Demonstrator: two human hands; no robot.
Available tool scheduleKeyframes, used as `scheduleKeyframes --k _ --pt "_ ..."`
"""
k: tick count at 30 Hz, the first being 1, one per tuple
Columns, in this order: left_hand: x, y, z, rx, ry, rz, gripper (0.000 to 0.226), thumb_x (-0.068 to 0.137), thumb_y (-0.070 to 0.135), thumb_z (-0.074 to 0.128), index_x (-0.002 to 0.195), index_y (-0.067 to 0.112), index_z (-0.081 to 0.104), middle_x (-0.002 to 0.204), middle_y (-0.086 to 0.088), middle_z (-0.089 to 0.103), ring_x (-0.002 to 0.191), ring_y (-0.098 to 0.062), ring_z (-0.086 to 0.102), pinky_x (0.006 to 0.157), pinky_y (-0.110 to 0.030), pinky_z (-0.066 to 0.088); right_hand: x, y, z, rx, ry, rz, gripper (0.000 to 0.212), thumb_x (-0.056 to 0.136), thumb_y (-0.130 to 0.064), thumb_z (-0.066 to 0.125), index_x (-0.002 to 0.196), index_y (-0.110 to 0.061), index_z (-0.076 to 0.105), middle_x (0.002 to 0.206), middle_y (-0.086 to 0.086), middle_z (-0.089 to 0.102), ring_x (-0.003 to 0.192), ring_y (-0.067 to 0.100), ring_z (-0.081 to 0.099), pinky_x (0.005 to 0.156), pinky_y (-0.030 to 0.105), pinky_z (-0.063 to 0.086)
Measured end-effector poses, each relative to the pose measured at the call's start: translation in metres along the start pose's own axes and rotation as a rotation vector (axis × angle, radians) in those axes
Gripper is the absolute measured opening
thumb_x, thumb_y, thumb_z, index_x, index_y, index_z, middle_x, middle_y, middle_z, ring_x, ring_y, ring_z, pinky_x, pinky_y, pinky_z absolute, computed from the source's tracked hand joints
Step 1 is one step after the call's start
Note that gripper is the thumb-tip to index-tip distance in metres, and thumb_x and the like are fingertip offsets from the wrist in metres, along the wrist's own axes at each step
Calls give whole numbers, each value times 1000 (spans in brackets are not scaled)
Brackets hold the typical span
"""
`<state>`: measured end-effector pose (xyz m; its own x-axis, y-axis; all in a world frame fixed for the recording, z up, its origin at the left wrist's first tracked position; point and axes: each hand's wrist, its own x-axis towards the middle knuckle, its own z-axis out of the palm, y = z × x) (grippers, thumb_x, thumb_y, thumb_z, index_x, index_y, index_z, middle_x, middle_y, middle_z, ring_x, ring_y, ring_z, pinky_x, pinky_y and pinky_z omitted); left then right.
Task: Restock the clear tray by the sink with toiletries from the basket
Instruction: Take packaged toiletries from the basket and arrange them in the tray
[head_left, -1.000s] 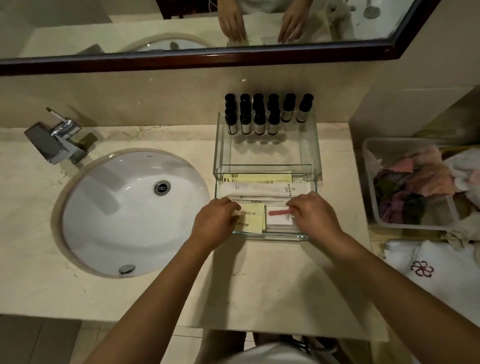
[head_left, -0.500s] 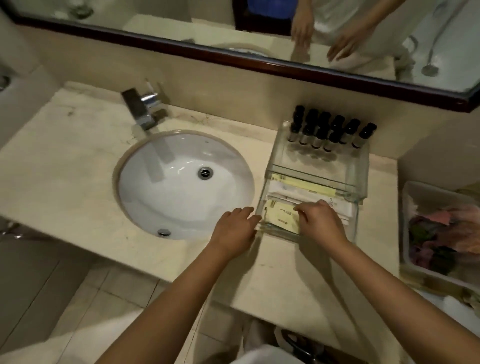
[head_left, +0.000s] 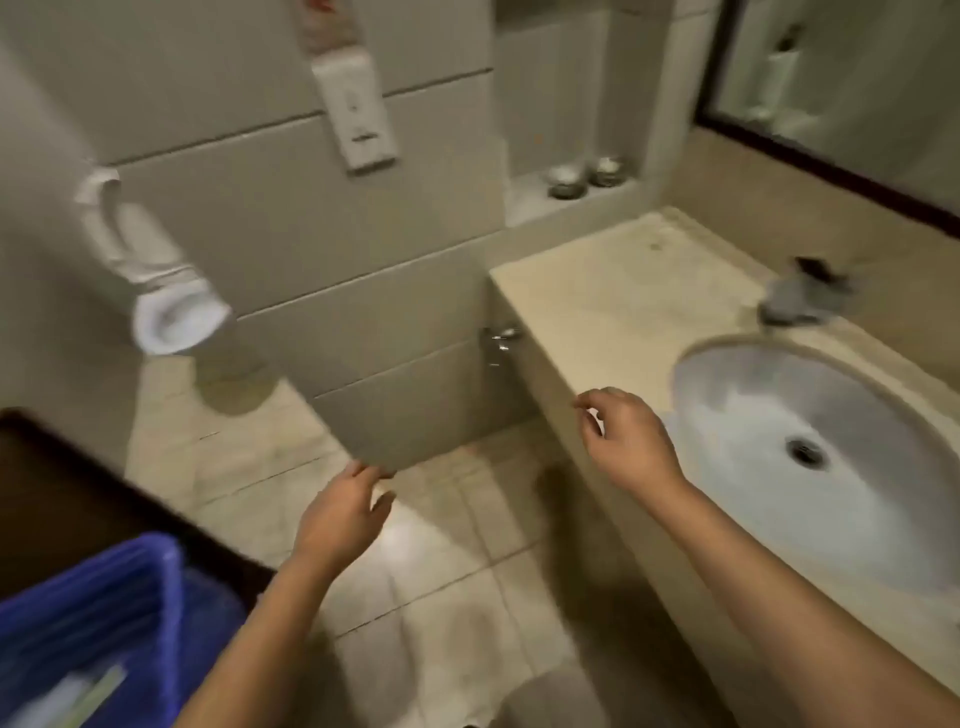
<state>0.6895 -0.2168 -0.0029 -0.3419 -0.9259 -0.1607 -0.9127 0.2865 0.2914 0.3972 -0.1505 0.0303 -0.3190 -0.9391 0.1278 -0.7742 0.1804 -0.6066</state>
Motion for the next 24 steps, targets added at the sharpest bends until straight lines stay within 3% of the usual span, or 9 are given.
scheduleKeyframes --k 7,14,17,24 --pt "-141 -207 -74 -200 268 -564 25 88 13 62 113 9 65 110 -9 62 94 -27 63 82 -35 47 20 -195 117 27 -211 -380 23 91 -14 51 107 -12 67 109 8 66 107 28 58 87 33 43" --pt "-271 -283 -69 -334 410 -943 24 90 14 59 114 8 64 115 -11 64 92 -25 64 79 -32 46 -12 -320 209 -18 -460 -591 25 92 -19 48 110 -17 65 113 5 64 106 27 58 83 33 44" --pt "-308 -296 -56 -388 348 -1055 24 90 16 61 112 9 65 109 -9 68 89 -21 65 74 -28 46 -27 -358 248 -29 -597 -708 25 92 -20 47 108 -17 65 111 5 65 99 26 60 78 32 44" --pt "-341 -341 -46 -425 198 -1286 27 93 26 54 116 15 62 112 -2 66 100 -16 60 79 -23 43 -52 -442 352 -99 -934 -978 26 94 -25 47 115 -18 61 114 3 64 103 23 59 82 33 49"
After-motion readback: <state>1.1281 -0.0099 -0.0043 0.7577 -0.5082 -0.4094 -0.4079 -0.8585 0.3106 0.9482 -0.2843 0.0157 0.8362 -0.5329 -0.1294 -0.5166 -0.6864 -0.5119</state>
